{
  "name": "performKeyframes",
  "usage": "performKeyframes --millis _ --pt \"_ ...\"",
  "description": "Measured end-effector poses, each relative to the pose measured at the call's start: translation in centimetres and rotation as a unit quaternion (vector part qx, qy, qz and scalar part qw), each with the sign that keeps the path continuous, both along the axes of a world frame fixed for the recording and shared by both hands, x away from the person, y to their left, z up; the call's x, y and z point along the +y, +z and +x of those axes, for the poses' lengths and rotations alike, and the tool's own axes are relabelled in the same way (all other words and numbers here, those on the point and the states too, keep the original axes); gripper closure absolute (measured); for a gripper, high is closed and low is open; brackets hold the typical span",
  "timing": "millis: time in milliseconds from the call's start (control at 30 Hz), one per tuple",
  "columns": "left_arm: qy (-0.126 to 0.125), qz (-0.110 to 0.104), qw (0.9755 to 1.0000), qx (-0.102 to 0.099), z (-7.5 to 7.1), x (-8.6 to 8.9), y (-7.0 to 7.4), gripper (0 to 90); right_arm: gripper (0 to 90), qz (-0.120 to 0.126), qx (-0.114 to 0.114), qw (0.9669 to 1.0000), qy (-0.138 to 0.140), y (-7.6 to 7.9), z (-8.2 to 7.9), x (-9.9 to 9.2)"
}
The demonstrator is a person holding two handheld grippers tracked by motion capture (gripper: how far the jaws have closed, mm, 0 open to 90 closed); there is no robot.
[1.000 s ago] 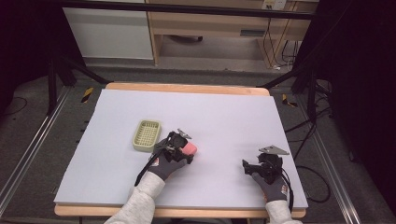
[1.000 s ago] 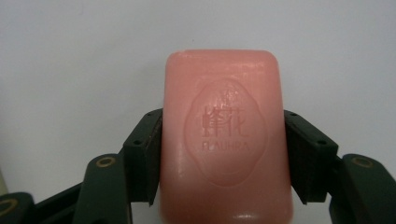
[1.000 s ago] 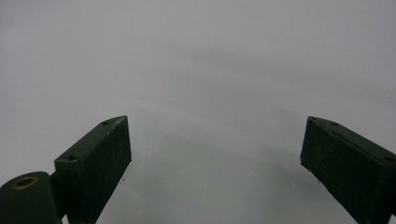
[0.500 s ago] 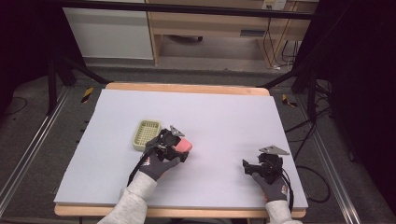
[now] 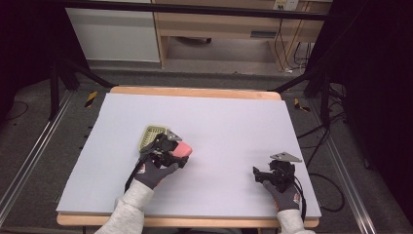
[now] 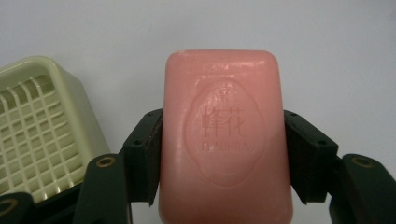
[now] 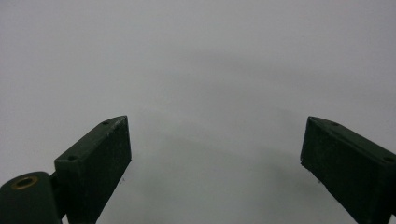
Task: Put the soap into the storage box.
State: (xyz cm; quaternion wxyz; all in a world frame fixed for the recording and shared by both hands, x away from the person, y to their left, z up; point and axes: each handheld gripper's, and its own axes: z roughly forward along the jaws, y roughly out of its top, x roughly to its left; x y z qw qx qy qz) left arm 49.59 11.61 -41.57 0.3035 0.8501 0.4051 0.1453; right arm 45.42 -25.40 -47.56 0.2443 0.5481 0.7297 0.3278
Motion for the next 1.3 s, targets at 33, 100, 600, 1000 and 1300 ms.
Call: performKeyframes --millis 33,100,600,1000,1300 --pt "0.004 -0.003 1.0000 -0.002 0.0 0.2 0.0 37.3 8.9 0.000 0.000 1.0000 0.000 0.0 0.0 0.0" --pt "0.007 -0.004 1.0000 -0.002 0.1 0.5 0.2 37.3 8.9 0.000 0.001 1.0000 -0.001 0.0 0.0 0.0" --pt "0.040 -0.013 0.9990 -0.014 0.7 3.3 1.7 37.3 8.9 0.000 0.001 1.0000 -0.001 0.0 0.0 0.1" --pt "0.069 -0.010 0.9975 -0.016 1.9 5.0 1.7 37.3 8.9 -0.001 0.001 1.0000 -0.001 0.0 0.0 0.1" --pt "0.088 -0.016 0.9958 -0.017 2.6 6.2 1.7 37.3 8.8 -0.001 0.000 1.0000 -0.001 0.0 0.0 0.1"
